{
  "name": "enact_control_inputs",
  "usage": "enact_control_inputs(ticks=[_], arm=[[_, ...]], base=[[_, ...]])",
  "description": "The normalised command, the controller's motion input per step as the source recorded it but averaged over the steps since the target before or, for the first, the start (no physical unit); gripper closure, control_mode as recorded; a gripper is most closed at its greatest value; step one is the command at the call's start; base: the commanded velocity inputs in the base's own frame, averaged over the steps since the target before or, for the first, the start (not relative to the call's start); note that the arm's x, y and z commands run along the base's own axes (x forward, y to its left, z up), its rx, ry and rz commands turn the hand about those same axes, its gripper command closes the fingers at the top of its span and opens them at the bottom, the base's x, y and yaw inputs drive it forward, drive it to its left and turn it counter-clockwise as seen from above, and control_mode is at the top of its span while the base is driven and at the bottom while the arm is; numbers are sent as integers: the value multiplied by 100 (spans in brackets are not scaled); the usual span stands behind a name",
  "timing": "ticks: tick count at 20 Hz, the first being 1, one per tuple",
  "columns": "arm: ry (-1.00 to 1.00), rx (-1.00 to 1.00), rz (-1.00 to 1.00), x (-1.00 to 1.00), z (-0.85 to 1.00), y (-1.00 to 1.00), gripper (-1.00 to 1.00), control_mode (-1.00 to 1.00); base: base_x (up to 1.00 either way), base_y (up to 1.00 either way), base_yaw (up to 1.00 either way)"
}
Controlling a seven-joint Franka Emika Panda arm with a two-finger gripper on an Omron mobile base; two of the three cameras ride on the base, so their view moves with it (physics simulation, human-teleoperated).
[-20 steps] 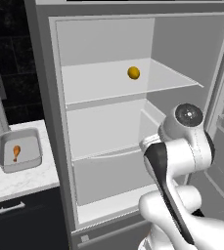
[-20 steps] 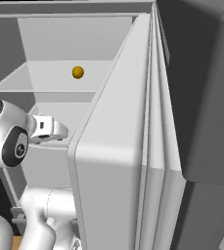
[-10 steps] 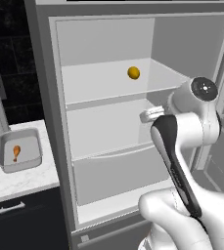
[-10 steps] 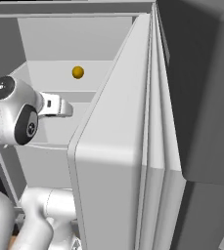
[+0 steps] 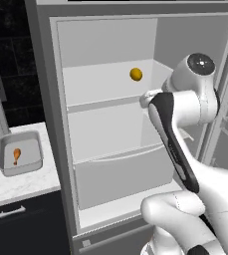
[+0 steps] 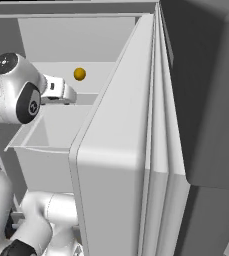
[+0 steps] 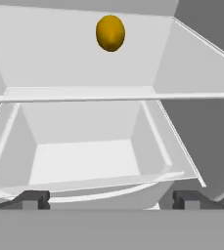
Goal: Place one lemon and one chicken drumstick in each tupperware on the nearby counter, to pack two identical lunches.
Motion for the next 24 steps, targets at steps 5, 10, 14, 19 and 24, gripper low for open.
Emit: enact_control_inputs(ticks=[5,10,14,19,24], arm=[[0,1,-4,68,18,0,-100,-100],[0,3,-4,72,17,0,-100,-100],[0,9,0,68,2,0,-100,-100],[1,11,0,88,0,0,-100,-100],[2,3,0,95,-2,0,-100,-100]], base=[[0,0,0],[0,0,0],[0,0,0],[0,0,0],[0,0,0]])
